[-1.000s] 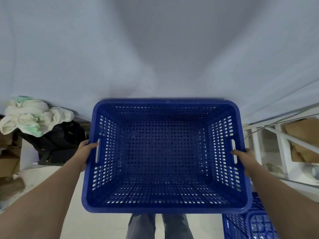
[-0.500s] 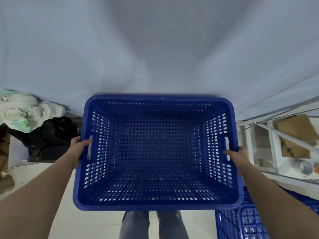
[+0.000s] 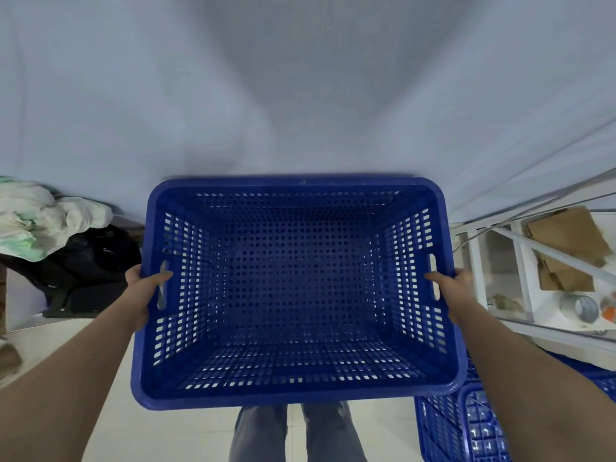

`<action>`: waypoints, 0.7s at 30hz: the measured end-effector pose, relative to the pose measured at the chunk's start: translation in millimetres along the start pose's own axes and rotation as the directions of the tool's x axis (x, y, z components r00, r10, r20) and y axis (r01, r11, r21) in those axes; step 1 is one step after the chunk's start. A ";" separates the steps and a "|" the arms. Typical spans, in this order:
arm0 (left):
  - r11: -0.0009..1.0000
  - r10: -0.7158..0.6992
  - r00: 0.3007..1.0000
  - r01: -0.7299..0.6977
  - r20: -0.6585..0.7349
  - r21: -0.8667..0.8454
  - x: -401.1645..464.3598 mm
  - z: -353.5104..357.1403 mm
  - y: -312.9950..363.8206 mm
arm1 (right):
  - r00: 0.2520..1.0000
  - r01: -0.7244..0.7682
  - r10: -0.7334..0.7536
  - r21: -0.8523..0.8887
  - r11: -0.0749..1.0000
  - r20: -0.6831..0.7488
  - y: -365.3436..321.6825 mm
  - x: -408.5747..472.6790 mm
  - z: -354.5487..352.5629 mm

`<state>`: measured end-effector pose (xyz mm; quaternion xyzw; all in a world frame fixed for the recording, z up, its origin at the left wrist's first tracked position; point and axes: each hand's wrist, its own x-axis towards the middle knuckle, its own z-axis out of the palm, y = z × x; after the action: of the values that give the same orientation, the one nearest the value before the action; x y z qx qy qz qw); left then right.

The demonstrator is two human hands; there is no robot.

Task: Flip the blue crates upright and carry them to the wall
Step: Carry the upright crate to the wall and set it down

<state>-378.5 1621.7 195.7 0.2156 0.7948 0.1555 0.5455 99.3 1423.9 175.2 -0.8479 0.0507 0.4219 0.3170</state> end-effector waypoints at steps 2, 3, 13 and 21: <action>1.000 -0.005 1.000 0.004 -0.019 -0.012 -2.0 5.3 -0.5 | 1.000 0.000 0.000 0.022 1.000 0.005 -4.4 3.6 0.5; 1.000 -0.005 1.000 0.005 -0.023 -0.013 -2.6 7.0 0.3 | 1.000 -0.004 0.004 0.029 1.000 0.004 -4.9 5.3 0.0; 0.999 0.019 1.000 -0.019 -0.010 -0.026 -3.4 5.9 -2.2 | 0.999 -0.023 0.020 0.073 0.997 0.035 5.0 4.7 -5.7; 0.999 0.043 0.999 -0.043 -0.002 -0.017 5.9 10.4 4.7 | 0.999 -0.036 0.035 0.108 0.994 0.010 13.8 2.8 -6.6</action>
<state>-369.8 1628.9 189.6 0.2280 0.7890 0.1744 0.5433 100.6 1409.7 169.2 -0.8267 0.0870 0.4276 0.3551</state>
